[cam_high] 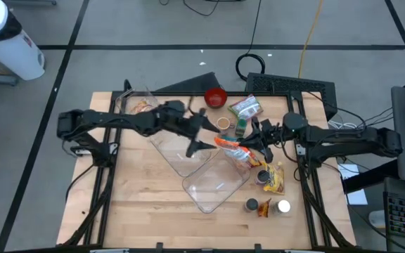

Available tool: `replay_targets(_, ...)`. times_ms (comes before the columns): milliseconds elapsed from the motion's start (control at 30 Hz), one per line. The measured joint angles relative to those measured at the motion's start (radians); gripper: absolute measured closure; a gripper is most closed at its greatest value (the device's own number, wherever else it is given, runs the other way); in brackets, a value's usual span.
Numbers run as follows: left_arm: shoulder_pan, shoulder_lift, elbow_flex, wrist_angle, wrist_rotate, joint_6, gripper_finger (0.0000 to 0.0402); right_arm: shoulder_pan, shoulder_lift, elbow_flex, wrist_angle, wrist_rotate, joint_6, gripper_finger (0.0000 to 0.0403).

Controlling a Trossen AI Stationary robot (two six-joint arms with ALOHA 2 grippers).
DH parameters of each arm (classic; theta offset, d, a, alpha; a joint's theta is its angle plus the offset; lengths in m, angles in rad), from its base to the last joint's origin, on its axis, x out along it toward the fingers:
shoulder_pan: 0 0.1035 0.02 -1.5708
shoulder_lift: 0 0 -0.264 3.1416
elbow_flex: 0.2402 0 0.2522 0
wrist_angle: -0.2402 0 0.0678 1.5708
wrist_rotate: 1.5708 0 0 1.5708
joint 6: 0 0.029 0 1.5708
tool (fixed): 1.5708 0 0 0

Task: Pick & Place Food Item
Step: Put the orange noodle pack into the top transparent bin

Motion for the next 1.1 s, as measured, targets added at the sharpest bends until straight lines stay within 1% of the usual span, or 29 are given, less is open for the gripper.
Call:
replay_targets(100,-0.026,0.065,0.069,-0.022,0.001,0.040,0.0092,-0.001,0.010,0.000,-0.002,0.000,-0.006,0.0403)
replay_targets(300,-0.064,0.161,0.152,-0.026,0.002,0.117,0.0092,-0.001,0.029,0.000,0.008,0.000,-0.008,0.0403)
replay_targets(467,-0.068,0.225,0.194,-0.025,-0.007,0.083,0.0092,-0.001,0.038,-0.003,0.028,0.000,-0.008,0.0403)
replay_targets(733,-0.065,0.235,0.199,-0.025,-0.076,0.077,0.0092,-0.001,0.038,-0.002,0.037,0.001,-0.008,0.0403)
replay_targets(900,-0.065,0.235,0.199,-0.025,-0.199,0.077,0.0092,-0.001,0.037,0.000,0.045,0.002,-0.008,0.0403)
replay_targets(1000,-0.065,0.235,0.199,-0.028,-0.205,0.077,0.0092,-0.001,0.037,0.000,0.044,0.001,-0.008,0.0403)
replay_targets(1100,-0.065,0.235,0.199,-0.012,-0.178,0.078,0.0095,-0.001,0.037,0.000,0.042,0.001,-0.015,0.0403)
